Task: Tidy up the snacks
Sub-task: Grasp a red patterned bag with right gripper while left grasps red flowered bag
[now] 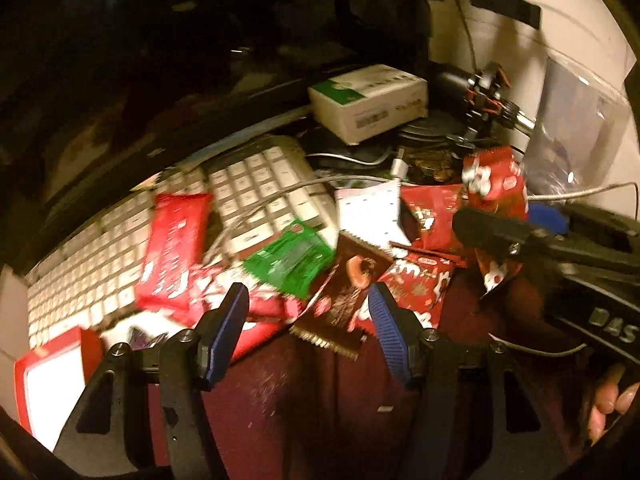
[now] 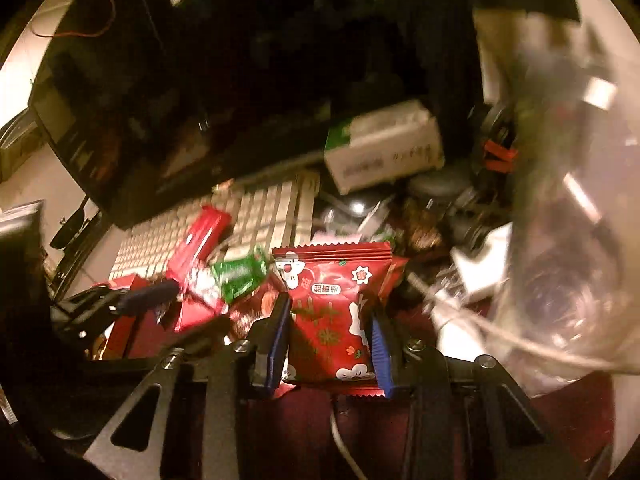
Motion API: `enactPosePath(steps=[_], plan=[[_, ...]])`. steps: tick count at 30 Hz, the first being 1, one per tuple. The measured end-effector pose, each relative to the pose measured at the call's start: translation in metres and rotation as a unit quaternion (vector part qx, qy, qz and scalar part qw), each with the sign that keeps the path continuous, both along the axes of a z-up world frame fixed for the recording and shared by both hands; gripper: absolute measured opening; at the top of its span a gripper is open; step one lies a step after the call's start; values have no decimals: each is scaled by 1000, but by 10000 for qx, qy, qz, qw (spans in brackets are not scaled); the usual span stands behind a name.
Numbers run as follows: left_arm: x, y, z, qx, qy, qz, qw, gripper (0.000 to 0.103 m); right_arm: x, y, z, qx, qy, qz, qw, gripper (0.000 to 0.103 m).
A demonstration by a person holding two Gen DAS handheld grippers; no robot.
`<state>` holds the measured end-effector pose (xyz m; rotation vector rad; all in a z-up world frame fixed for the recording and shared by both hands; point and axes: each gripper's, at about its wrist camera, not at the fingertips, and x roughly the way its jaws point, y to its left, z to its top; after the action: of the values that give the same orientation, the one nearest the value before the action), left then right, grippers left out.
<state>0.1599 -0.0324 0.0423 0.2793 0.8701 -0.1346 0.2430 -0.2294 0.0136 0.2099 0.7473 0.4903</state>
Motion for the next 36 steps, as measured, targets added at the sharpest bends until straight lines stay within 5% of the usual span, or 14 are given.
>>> enactPosePath(steps=[4,15,23,30,36], plan=[[13,-5,-10,-35,237,-165,9996,61,-3,-4,7,46,-223,-161,9996,37],[21,-8,-26,-896,766,-535,9916,60,-8,-16,12,215,-280,-299,9989,38],[11,-7,-26,-1481,887,-562,9834,25,-7,-14,11,121,-278,-359,9989,38],[14,-15,-23,-1338,771,-535,9866,23,-5,-13,10,69,-287,-382,9988,38],[-1,-12,-15,-1401,460,-558,9875,10,-5,-11,9,-1,-319,-398,9987,38]])
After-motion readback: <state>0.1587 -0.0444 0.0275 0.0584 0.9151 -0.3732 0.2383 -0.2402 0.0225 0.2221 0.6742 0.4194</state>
